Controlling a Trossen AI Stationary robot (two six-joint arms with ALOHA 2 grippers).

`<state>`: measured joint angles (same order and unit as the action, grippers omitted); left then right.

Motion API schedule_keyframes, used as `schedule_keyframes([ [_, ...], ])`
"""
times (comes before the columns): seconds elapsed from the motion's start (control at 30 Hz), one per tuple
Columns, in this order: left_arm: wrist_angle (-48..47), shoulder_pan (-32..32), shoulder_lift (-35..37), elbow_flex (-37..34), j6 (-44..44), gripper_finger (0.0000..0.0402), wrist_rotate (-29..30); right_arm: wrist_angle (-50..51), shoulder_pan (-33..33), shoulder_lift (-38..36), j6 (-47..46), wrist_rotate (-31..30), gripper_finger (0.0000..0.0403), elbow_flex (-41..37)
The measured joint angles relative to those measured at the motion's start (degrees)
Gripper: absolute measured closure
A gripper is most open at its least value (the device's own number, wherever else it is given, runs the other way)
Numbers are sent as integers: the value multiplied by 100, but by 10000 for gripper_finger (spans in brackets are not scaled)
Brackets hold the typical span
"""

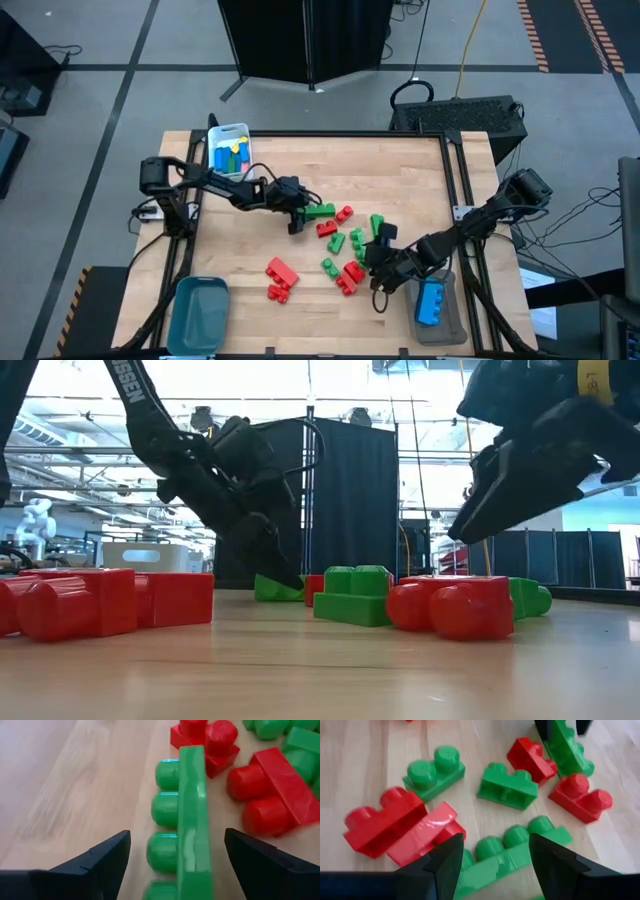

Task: Sort blocks by size
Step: Put the green 4 stud gamepiece into the black bin

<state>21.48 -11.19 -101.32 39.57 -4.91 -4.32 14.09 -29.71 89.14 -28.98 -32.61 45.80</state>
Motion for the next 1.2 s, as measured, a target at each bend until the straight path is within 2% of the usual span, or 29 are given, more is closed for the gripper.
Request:
schedule_keyframes([
  [0.27, 135, -154, -333, 9, 7, 94, -112, -363, 15, 0, 348, -68, 188, 2],
  [0.37, 130, -224, -340, 9, 6, 105, -297, -363, 15, 0, 459, -312, 189, 2],
  [0.47, 118, -241, -345, 9, 7, 141, -395, -363, 17, 0, 525, -569, 199, 2],
  [0.7, 93, -240, -347, 13, 13, 259, -466, -589, 38, 0, 699, -962, 241, 2],
  [0.93, 43, -209, -130, -9, 7, 261, -530, -707, 233, 0, 736, -1068, 252, 4],
  [1.2, 43, 126, 811, -5, -79, 257, -516, -1325, 240, 0, 667, -1288, 246, 5],
])
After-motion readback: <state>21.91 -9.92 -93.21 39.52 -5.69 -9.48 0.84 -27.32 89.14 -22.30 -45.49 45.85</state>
